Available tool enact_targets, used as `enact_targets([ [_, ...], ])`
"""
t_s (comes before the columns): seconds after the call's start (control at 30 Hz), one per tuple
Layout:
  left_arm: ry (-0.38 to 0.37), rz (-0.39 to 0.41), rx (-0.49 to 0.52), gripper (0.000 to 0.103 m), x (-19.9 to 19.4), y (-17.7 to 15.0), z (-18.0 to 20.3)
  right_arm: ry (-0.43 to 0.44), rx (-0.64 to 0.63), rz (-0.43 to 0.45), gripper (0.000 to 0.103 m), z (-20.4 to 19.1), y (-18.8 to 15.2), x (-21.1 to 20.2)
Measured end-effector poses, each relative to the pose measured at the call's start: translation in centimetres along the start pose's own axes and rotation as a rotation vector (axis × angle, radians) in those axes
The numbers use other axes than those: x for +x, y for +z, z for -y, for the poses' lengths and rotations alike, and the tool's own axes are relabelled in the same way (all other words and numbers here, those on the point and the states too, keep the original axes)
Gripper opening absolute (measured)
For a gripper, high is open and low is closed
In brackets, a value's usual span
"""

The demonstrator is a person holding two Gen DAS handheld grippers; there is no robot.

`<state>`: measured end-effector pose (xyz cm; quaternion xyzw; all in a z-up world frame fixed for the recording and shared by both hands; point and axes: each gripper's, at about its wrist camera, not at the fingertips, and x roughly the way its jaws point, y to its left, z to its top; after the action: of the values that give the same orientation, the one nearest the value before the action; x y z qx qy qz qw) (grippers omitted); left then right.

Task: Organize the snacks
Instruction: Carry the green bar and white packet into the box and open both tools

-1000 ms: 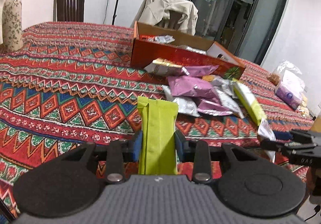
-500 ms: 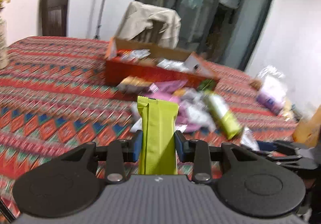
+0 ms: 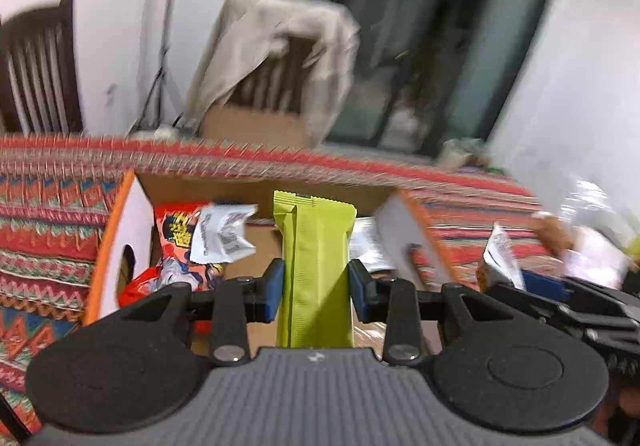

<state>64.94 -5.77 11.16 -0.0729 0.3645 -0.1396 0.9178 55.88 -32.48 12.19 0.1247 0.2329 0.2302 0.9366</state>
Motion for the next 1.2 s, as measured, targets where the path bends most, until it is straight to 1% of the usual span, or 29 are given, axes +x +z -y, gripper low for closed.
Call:
enact_targets([
  [0.07, 0.062, -0.037, 0.005, 0.034, 3.6, 0.9, -0.2, -0.063, -0.025, -0.056, 0.052, 0.7, 1.2, 3.6],
  [0.13, 0.119, -0.07, 0.001, 0.034, 6.5, 1.4, -0.8, -0.126, -0.064, -0.134, 0.052, 1.2, 2.0, 7.5],
  [0.17, 0.139, -0.088, 0.005, 0.034, 7.9, 1.5, -0.9, -0.148, -0.07, -0.162, 0.052, 1.3, 2.1, 9.1],
  [0.23, 0.142, -0.113, 0.008, 0.036, 9.0, 1.8, -1.5, -0.187, -0.085, -0.223, 0.052, 1.7, 2.4, 12.3],
  [0.3, 0.127, -0.12, -0.005, 0.038, 9.4, 2.0, -1.7, -0.226, -0.096, -0.258, 0.052, 1.9, 2.6, 14.7],
  [0.4, 0.12, -0.087, -0.001, 0.039, 8.6, 2.4, -1.8, -0.266, -0.094, -0.3, 0.055, 2.1, 3.1, 17.8],
  [0.43, 0.112, -0.072, 0.0, 0.04, 8.0, 2.5, -2.0, -0.267, -0.069, -0.317, 0.054, 2.4, 3.3, 18.7],
  [0.5, 0.103, -0.054, -0.002, 0.042, 6.8, 2.9, -2.2, -0.234, 0.005, -0.348, 0.056, 3.1, 3.1, 19.8],
  [0.57, 0.102, -0.04, 0.014, 0.043, 5.5, 3.2, -2.6, -0.196, 0.048, -0.347, 0.062, 3.3, 2.9, 19.8],
  [0.63, 0.109, -0.034, 0.031, 0.043, 4.4, 3.6, -2.6, -0.183, 0.054, -0.341, 0.062, 3.2, 2.9, 19.6],
  [0.77, 0.121, -0.02, 0.061, 0.044, 1.8, 3.7, -2.5, -0.189, 0.038, -0.325, 0.062, 2.7, 3.5, 17.9],
  [0.9, 0.112, 0.006, 0.091, 0.048, -2.3, 3.3, -2.1, -0.19, 0.011, -0.29, 0.063, 1.7, 5.0, 14.4],
  [0.97, 0.112, 0.032, 0.114, 0.056, -5.2, 2.9, -1.8, -0.195, -0.023, -0.27, 0.065, 1.2, 5.8, 12.3],
  [1.0, 0.112, 0.047, 0.123, 0.065, -6.6, 2.6, -1.7, -0.197, -0.048, -0.257, 0.066, 0.6, 6.2, 10.9],
  [1.03, 0.111, 0.061, 0.13, 0.071, -7.9, 2.4, -1.6, -0.198, -0.069, -0.247, 0.072, 0.4, 6.8, 9.8],
  [1.07, 0.109, 0.082, 0.136, 0.072, -9.5, 1.9, -1.5, -0.198, -0.088, -0.236, 0.077, 0.0, 7.1, 8.5],
  [1.1, 0.105, 0.096, 0.137, 0.072, -11.2, 1.5, -1.4, -0.198, -0.111, -0.222, 0.078, -0.5, 7.3, 7.1],
  [1.17, 0.085, 0.117, 0.145, 0.078, -14.2, 0.4, -1.1, -0.195, -0.154, -0.2, 0.079, -1.5, 7.6, 4.5],
  [1.2, 0.079, 0.131, 0.149, 0.083, -15.4, -0.2, -1.0, -0.194, -0.173, -0.188, 0.079, -2.0, 7.7, 3.1],
])
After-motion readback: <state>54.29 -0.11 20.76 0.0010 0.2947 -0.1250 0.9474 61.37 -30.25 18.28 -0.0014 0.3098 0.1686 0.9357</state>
